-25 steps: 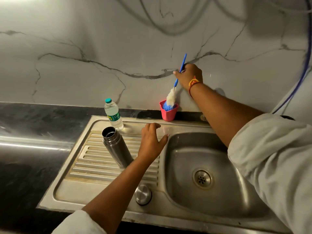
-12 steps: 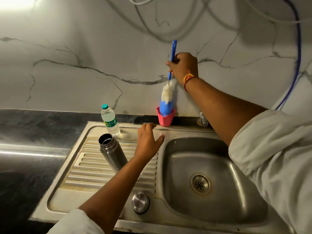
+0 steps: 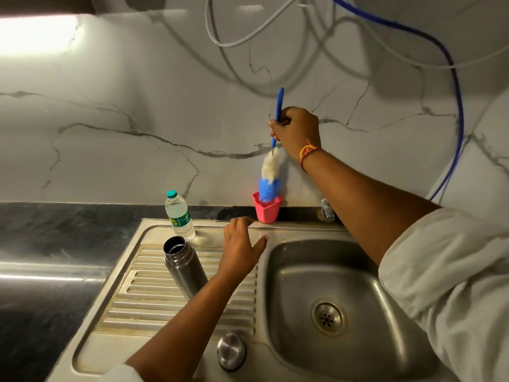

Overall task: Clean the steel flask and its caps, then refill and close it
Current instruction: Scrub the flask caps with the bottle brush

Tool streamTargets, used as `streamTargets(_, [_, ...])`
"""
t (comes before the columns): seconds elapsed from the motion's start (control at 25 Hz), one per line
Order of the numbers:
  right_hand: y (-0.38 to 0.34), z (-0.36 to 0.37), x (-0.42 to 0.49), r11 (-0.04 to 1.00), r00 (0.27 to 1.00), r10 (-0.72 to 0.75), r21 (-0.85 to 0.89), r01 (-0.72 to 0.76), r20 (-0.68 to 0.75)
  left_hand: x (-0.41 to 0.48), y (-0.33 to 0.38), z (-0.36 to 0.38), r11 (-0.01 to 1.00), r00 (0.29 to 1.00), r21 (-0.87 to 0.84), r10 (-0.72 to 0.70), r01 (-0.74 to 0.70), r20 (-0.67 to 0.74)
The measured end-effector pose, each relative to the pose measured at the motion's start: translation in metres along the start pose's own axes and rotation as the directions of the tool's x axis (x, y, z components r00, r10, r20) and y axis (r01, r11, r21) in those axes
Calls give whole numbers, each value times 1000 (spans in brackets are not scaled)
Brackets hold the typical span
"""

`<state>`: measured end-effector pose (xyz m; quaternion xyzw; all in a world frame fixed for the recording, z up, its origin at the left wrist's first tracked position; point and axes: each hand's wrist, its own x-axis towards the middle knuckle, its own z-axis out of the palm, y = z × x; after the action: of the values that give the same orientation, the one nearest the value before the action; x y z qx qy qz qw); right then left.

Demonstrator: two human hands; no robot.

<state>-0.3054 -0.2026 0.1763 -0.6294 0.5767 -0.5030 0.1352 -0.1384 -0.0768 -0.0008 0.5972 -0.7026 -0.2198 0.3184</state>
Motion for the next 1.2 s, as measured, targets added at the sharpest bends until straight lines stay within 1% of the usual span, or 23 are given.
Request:
streamTargets(0.16, [-4, -4, -10, 1000, 999, -17, -26, 18, 29, -4, -1, -2, 1000, 1000, -6, 8, -8, 6])
streamTargets(0.28, [-12, -13, -25, 999, 999, -32, 35, 33, -25, -6, -3, -2, 999, 1000, -36, 22, -22, -16])
streamTargets(0.36, [-19, -24, -42, 993, 998, -51, 107, 55, -37, -6, -1, -4, 995, 1000, -95, -8, 5, -28])
streamTargets(0.44, [-19, -39, -66, 983, 997, -70, 169, 73, -23, -4, 5, -4, 966, 994, -238, -107, 100, -17])
streamTargets(0.48, [-18, -49, -82, 976, 997, -74, 203, 74, -9, -5, 11, -5, 925, 984, -341, -176, 166, 3])
streamTargets(0.52, [-16, -54, -97, 971, 998, -56, 234, 53, 8, -3, 13, -7, 848, 967, -470, -251, 243, 46])
streamTargets(0.56, [-12, -61, -115, 963, 999, -34, 268, 24, 30, -2, 17, -9, 738, 944, -599, -313, 311, 105])
streamTargets(0.64, [2, -74, -157, 956, 996, -21, 295, -7, 90, -7, 27, -8, 460, 903, -799, -362, 387, 230])
streamTargets(0.68, [10, -76, -177, 958, 993, -31, 287, -4, 118, -12, 33, -7, 326, 888, -854, -362, 405, 282])
streamTargets(0.72, [20, -77, -195, 960, 988, -50, 281, 6, 149, -17, 38, -4, 218, 872, -880, -365, 421, 327])
streamTargets(0.76, [32, -77, -210, 962, 979, -74, 271, 21, 188, -22, 43, 0, 133, 850, -888, -382, 440, 364])
streamTargets(0.8, [45, -76, -224, 966, 967, -100, 257, 38, 233, -28, 45, 6, 74, 828, -887, -402, 455, 391])
streamTargets(0.88, [69, -75, -243, 967, 924, -143, 248, 55, 353, -41, 46, 21, 32, 803, -882, -430, 470, 412])
streamTargets(1.0, [90, -76, -265, 959, 835, -168, 282, 16, 524, -60, 40, 37, 21, 777, -882, -484, 471, 403])
streamTargets(1.04, [93, -76, -271, 959, 815, -140, 281, -29, 563, -65, 38, 40, 16, 763, -881, -507, 473, 400])
streamTargets(1.12, [97, -74, -277, 947, 781, -46, 276, -163, 622, -72, 37, 45, 12, 749, -887, -541, 462, 383])
streamTargets(1.2, [101, -72, -284, 930, 778, 53, 252, -266, 626, -79, 38, 50, 44, 749, -888, -558, 457, 358])
